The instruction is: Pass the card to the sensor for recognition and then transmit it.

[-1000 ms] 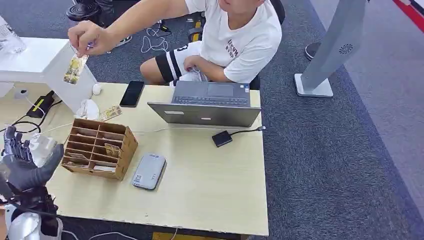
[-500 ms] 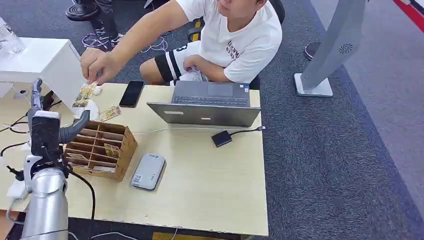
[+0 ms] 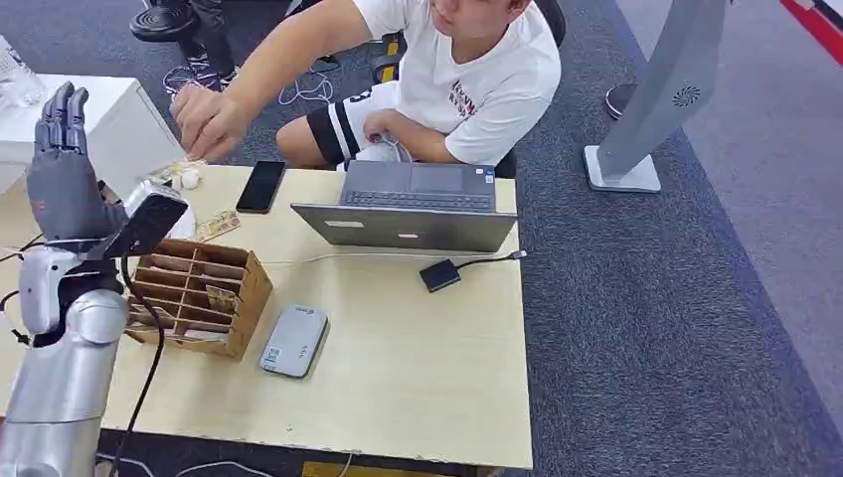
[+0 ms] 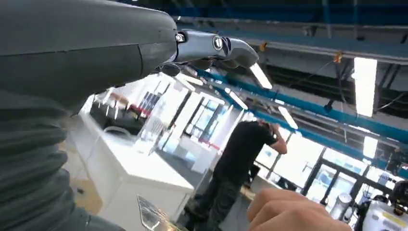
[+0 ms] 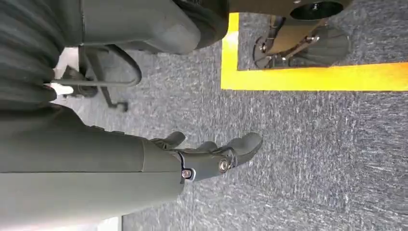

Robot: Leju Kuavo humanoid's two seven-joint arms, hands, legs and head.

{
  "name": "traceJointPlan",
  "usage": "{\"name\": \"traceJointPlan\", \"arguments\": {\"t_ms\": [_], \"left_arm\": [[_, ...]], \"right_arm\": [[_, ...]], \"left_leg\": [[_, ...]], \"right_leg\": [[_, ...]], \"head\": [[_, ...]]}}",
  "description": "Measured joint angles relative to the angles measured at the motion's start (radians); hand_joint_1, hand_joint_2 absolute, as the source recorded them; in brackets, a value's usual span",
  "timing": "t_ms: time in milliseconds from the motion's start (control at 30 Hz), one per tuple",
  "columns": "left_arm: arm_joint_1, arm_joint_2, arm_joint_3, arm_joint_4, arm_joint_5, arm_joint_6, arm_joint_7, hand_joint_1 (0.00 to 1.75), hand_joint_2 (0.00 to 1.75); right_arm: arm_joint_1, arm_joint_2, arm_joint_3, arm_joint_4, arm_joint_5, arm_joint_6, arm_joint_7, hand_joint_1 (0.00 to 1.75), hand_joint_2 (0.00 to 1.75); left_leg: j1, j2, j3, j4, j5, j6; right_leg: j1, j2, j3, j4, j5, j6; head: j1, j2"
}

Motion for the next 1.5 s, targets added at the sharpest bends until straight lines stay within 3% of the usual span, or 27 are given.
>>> {"name": "traceJointPlan", "arguments": {"t_ms": [200,233,267,500,1200,1367,1500], "left_arm": [[-0.057,0.050,-0.071,0.011,-0.155,0.026,0.043,0.00,1.75],[-0.060,0.056,-0.077,0.014,-0.167,0.028,0.046,1.61,1.75],[-0.062,0.060,-0.084,0.016,-0.172,0.028,0.047,1.75,1.75],[-0.064,0.082,-0.105,0.038,-0.173,0.027,0.047,1.75,1.75],[-0.046,0.090,-0.118,0.055,-0.152,0.027,0.044,1.75,1.75],[0.023,0.080,-0.130,0.016,-0.105,0.002,0.027,1.75,1.75],[0.131,0.071,-0.161,-0.083,-0.109,-0.049,0.031,1.75,1.75]], "right_arm": [[-0.008,0.000,0.023,0.004,0.031,0.002,0.020,0.00,1.75],[-0.009,0.000,0.024,0.004,0.034,0.003,0.023,0.00,1.75],[-0.009,0.000,0.024,0.005,0.034,0.003,0.026,0.00,1.75],[-0.011,0.000,0.030,0.005,0.034,0.001,0.037,0.00,1.75],[-0.011,0.000,0.045,0.005,0.041,-0.003,0.034,0.00,1.75],[-0.010,0.000,0.045,0.005,0.031,-0.013,0.034,0.00,1.75],[-0.008,0.002,0.044,0.005,0.013,-0.030,0.034,0.00,1.75]], "left_leg": [[0.001,0.000,0.000,0.000,0.000,-0.001],[0.001,0.001,0.000,0.000,0.000,-0.001],[0.001,0.001,0.000,0.000,0.000,-0.001],[0.002,0.001,0.000,0.000,0.001,-0.001],[0.002,0.001,0.000,0.000,0.001,-0.001],[0.002,0.002,0.000,0.000,0.000,-0.001],[0.002,0.002,0.000,0.000,0.000,-0.002]], "right_leg": [[0.001,0.000,0.000,0.000,0.000,-0.001],[0.000,0.001,0.000,0.000,0.001,-0.001],[0.000,0.001,0.000,0.000,0.001,-0.001],[0.001,0.001,0.000,0.000,0.001,-0.001],[0.001,0.001,0.000,0.000,0.001,-0.001],[0.001,0.002,0.000,0.000,0.001,-0.001],[0.001,0.003,-0.001,-0.001,0.001,-0.002]], "head": [[0.000,0.000],[0.000,0.000],[0.000,0.000],[0.000,0.000],[0.000,0.000],[0.000,0.000],[0.000,0.000]]}}
